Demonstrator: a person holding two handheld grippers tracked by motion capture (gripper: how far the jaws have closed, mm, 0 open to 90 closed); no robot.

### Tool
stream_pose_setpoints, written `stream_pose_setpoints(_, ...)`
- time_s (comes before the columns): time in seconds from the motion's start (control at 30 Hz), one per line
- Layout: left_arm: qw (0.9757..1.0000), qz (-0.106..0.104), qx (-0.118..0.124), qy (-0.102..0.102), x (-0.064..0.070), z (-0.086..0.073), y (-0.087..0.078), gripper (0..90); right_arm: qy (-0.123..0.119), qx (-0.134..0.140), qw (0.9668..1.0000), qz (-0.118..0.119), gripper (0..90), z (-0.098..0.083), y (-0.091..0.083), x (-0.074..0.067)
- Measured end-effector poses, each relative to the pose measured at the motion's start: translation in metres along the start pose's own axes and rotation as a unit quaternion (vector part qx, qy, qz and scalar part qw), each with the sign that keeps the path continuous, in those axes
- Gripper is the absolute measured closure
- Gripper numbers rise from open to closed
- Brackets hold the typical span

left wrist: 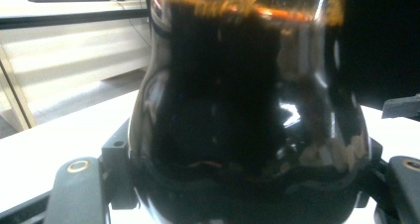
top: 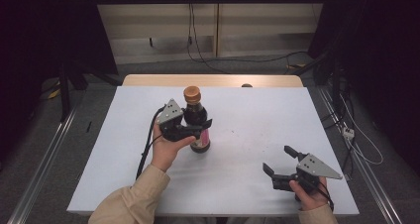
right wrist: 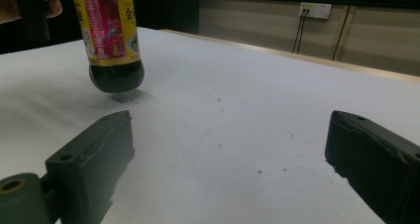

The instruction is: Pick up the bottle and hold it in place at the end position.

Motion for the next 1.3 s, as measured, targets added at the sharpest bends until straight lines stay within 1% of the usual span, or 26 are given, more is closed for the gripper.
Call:
stream_pose_setpoints(0.13,1.0000,0.000,0.000,0.002,-0.002,0.002,0.006,25.5,0.000,0.000,1.0000,-0.002,4.9,0.000,0.000,0.001)
stream_pose_setpoints(0.17,1.0000,-0.007,0.002,0.005,-0.003,0.003,0.010,25.5,0.000,0.001,1.0000,-0.002,4.9,0.000,0.000,0.001)
stream_pose_setpoints(0.23,0.9999,-0.011,0.000,0.006,-0.003,0.003,0.012,25.5,0.001,0.001,1.0000,-0.002,4.9,0.000,-0.001,0.001)
stream_pose_setpoints(0.27,0.9999,-0.011,-0.002,0.009,-0.004,0.004,0.016,25.5,0.002,0.000,1.0000,-0.003,4.9,0.000,-0.001,0.001)
stream_pose_setpoints(0.3,0.9998,-0.015,-0.004,0.009,-0.004,0.004,0.018,25.5,0.001,0.000,1.0000,-0.002,4.9,0.000,-0.001,0.001)
stream_pose_setpoints(0.33,0.9999,-0.015,-0.005,0.006,-0.005,0.004,0.020,25.5,0.003,-0.001,1.0000,-0.003,4.9,0.000,-0.001,0.001)
stream_pose_setpoints(0.4,0.9998,-0.015,-0.008,0.007,-0.005,0.004,0.022,25.5,0.003,-0.001,1.0000,-0.002,4.9,0.000,0.000,0.001)
stream_pose_setpoints(0.43,0.9997,-0.019,-0.012,0.011,-0.006,0.003,0.026,25.5,0.002,0.000,1.0000,-0.001,4.9,0.000,0.000,0.001)
stream_pose_setpoints(0.53,0.9997,-0.016,-0.017,0.011,-0.006,0.003,0.031,25.5,0.002,0.001,1.0000,0.001,4.9,0.000,0.000,0.001)
stream_pose_setpoints(0.63,0.9997,-0.017,-0.014,0.013,-0.007,0.004,0.036,25.5,0.003,0.001,1.0000,-0.001,4.9,0.000,-0.001,0.001)
stream_pose_setpoints(0.7,0.9997,-0.014,-0.015,0.013,-0.007,0.005,0.037,25.5,0.003,0.001,1.0000,-0.001,4.9,0.000,-0.001,0.001)
stream_pose_setpoints(0.77,0.9997,-0.011,-0.015,0.018,-0.009,0.007,0.040,25.5,0.003,0.001,1.0000,-0.001,4.9,0.000,-0.001,0.001)
stream_pose_setpoints(0.9,0.9997,-0.009,-0.012,0.021,-0.011,0.009,0.045,25.5,0.002,0.002,1.0000,0.000,4.9,0.001,-0.001,0.001)
stream_pose_setpoints(0.97,0.9997,-0.004,-0.013,0.021,-0.012,0.009,0.047,25.5,0.004,0.001,1.0000,0.001,4.9,0.001,-0.001,0.001)
stream_pose_setpoints(1.13,0.9994,-0.003,-0.019,0.028,-0.013,0.007,0.052,25.5,0.004,0.002,1.0000,0.001,4.9,0.001,-0.001,0.001)
stream_pose_setpoints(1.23,0.9995,-0.003,-0.019,0.027,-0.012,0.005,0.057,25.5,0.004,0.001,1.0000,0.002,4.9,0.001,-0.001,0.001)
stream_pose_setpoints(1.27,0.9995,0.002,-0.019,0.026,-0.012,0.005,0.058,25.5,0.003,0.001,1.0000,0.002,4.9,0.001,-0.001,0.001)
stream_pose_setpoints(1.3,0.9994,-0.002,-0.020,0.028,-0.012,0.005,0.060,25.5,0.003,0.001,1.0000,0.002,4.9,0.001,-0.001,0.001)
Point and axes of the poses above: each handheld gripper's, and its own axes: y roughly forward along the jaws, z roughly out of its top, x roughly to its right, the point moved 6 cm from there along y, roughly forward along the jaws, and after that the axes turned 2 degrees about x, right-handed, at the moved point
